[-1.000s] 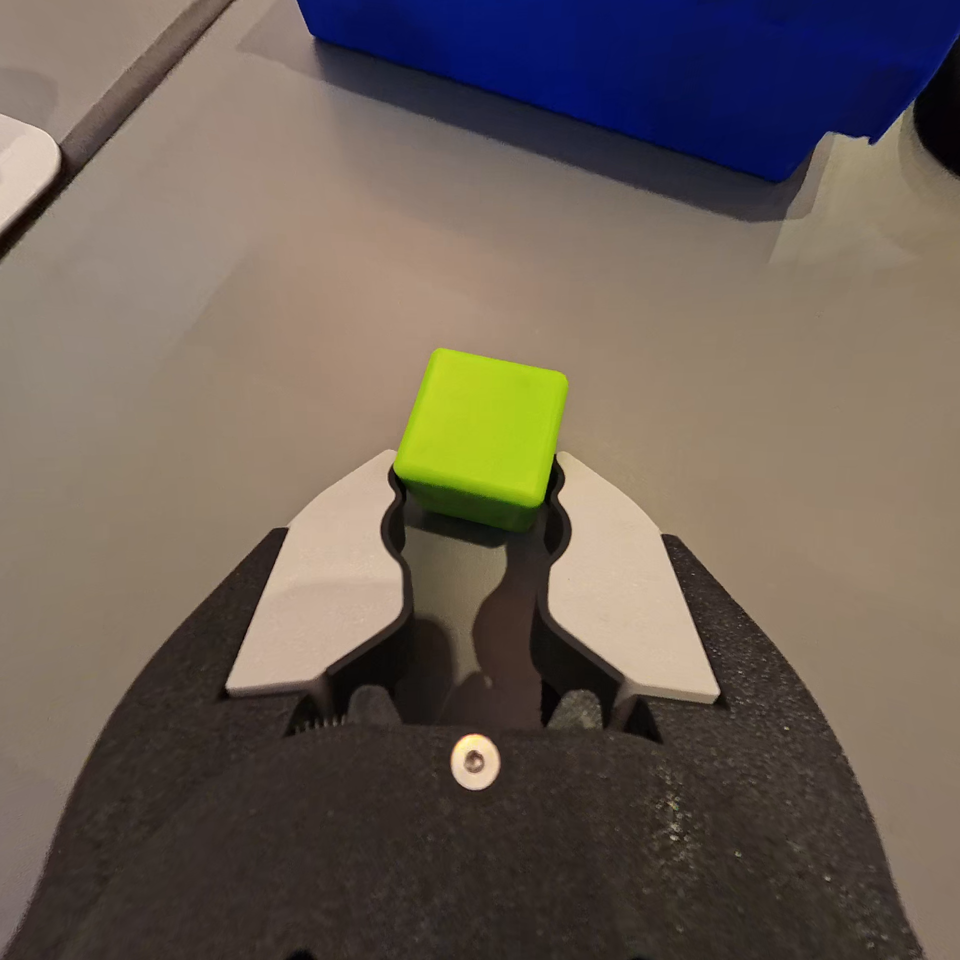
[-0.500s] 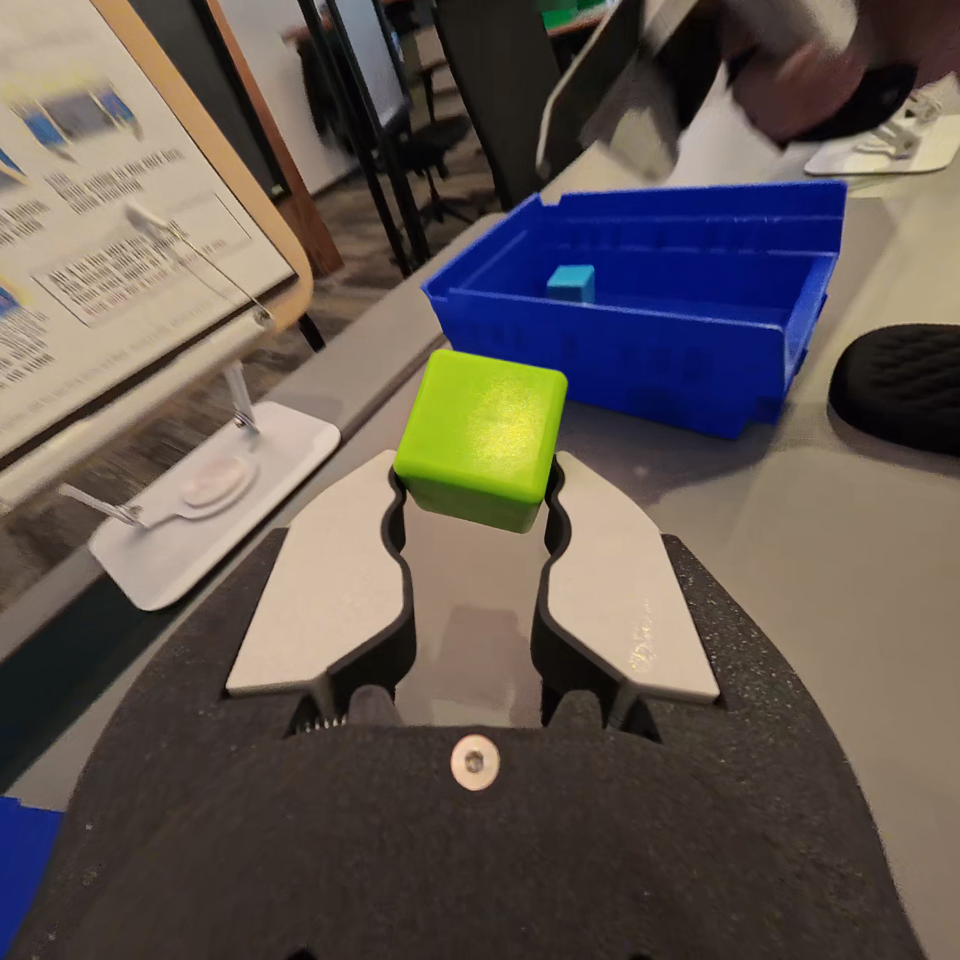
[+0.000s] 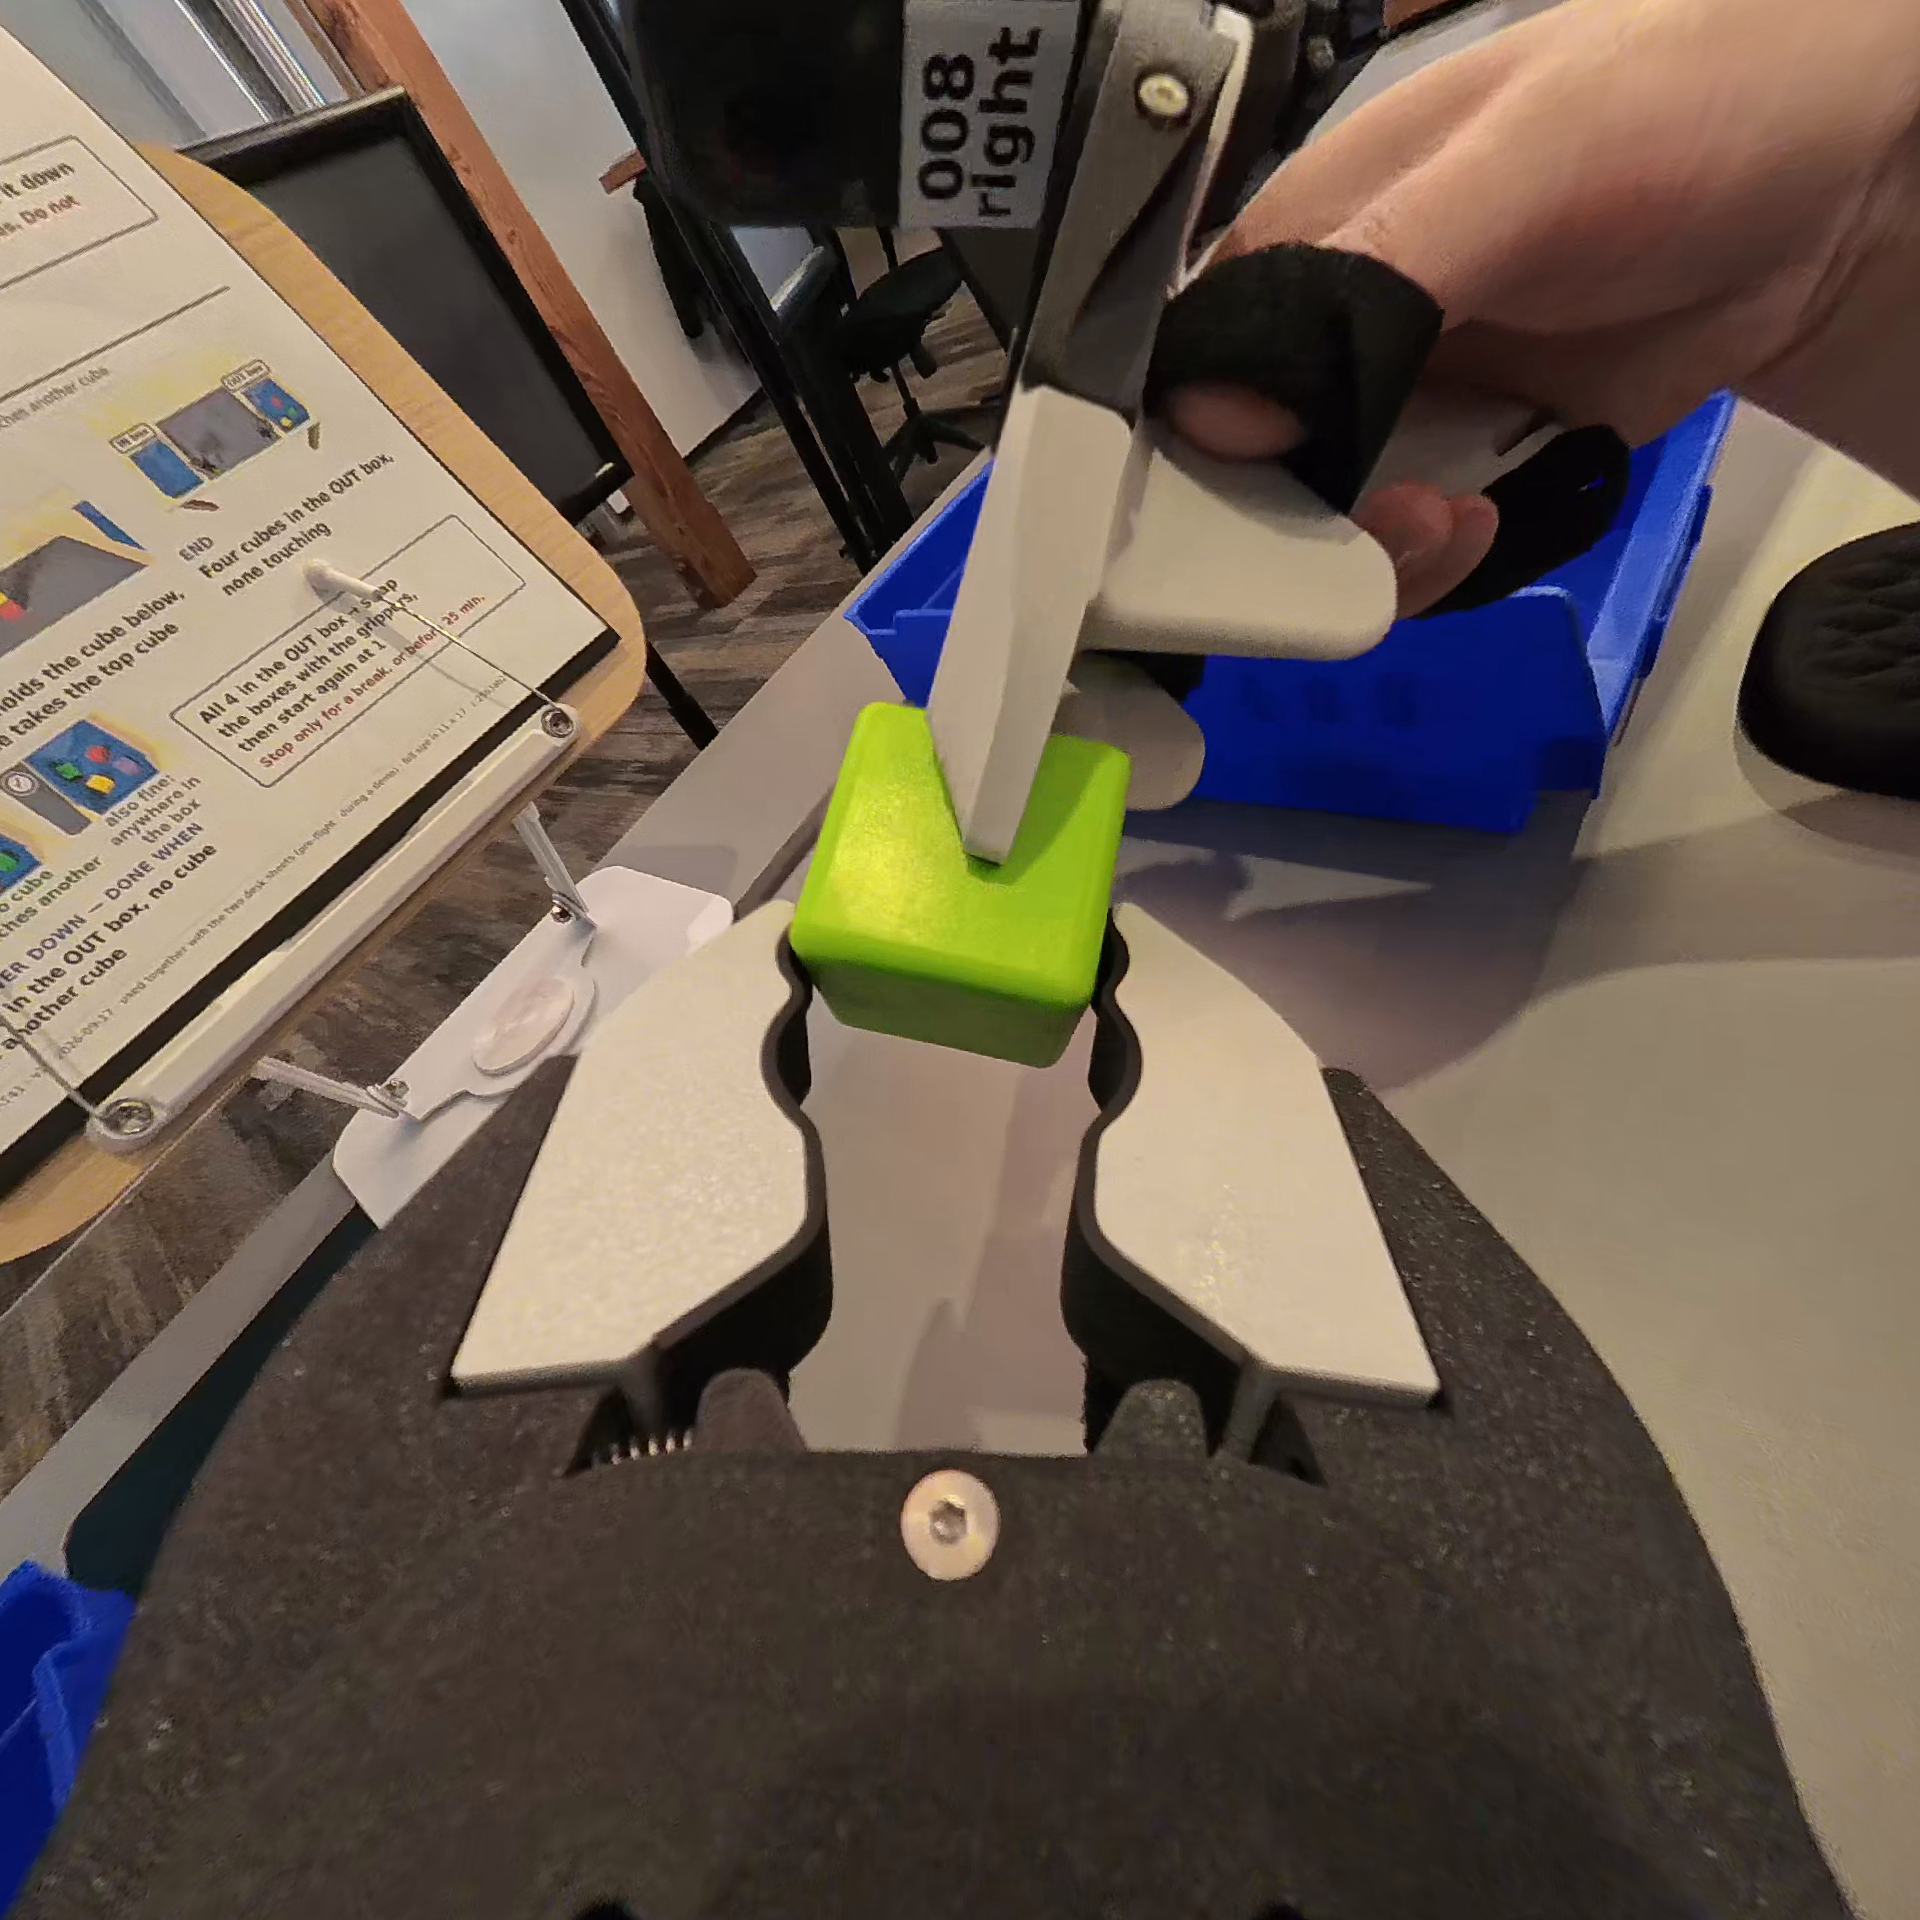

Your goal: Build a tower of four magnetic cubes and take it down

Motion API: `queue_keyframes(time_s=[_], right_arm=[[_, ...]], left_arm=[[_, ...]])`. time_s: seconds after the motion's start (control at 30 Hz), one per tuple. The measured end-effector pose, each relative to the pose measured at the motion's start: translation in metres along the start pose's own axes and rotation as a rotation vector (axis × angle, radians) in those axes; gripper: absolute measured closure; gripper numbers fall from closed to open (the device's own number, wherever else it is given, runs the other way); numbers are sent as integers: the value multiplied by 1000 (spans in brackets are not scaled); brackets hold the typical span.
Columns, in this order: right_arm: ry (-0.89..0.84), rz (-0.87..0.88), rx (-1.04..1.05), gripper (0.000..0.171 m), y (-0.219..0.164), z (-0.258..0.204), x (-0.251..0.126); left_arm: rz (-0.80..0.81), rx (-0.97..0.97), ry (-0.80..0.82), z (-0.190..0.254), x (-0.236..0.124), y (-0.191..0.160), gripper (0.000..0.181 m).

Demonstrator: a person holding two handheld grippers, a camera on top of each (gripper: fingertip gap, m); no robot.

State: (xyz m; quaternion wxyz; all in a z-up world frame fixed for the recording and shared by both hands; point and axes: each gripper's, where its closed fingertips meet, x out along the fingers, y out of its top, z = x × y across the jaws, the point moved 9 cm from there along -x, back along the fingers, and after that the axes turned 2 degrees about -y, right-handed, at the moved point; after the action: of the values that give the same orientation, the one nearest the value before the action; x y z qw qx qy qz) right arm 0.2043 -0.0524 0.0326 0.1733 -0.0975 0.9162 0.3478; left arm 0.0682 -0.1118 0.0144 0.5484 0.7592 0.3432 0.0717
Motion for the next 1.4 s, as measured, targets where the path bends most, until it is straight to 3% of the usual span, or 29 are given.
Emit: queue_keyframes(time_s=[0.1, 0.17, 0.27, 0.33, 0.4, 0.5, 0.8, 1.0, 1.1, 1.23, 1.33, 1.4], right_arm=[[-59, -22, -45, 122, 0, 0, -12], [-145, -51, -99, 122, 0, -5, -40], [-562, -97, -128, 122, -17, 5, -115], [-896, -206, -11, 122, -46, 30, -166], [-1064, -345, 153, 122, -75, 61, -198], [-1110, -519, 248, 122, -101, 97, -210], [-1036, -641, 261, 121, -116, 124, -194], [-1025, -465, 191, 119, -103, 90, -209], [-1151, -188, 60, 120, -85, 59, -241], [-1254, 140, 149, 120, -83, 62, -280], [-1260, 88, 286, 120, -97, 92, -287], [-1210, 16, 341, 119, -104, 108, -279]], left_arm=[[-2, -14, -18, 4, 1, 3, 118], [-29, -16, -45, 6, 1, 5, 114], [-54, -12, -61, 5, -3, 8, 116], [-79, -16, -68, 2, -6, 11, 116], [-93, -14, -88, 1, -9, 14, 118], [-118, 9, -79, -3, -14, 18, 119], [-109, -61, 0, -34, -46, 30, 120], [-136, -124, 145, -74, -84, 32, 114], [-214, -170, 292, -106, -122, 26, 110], [-476, -207, 610, -153, -189, -10, 106], [-525, -353, 628, -174, -228, -43, 99], [-496, -462, 673, -186, -252, -62, 107]])
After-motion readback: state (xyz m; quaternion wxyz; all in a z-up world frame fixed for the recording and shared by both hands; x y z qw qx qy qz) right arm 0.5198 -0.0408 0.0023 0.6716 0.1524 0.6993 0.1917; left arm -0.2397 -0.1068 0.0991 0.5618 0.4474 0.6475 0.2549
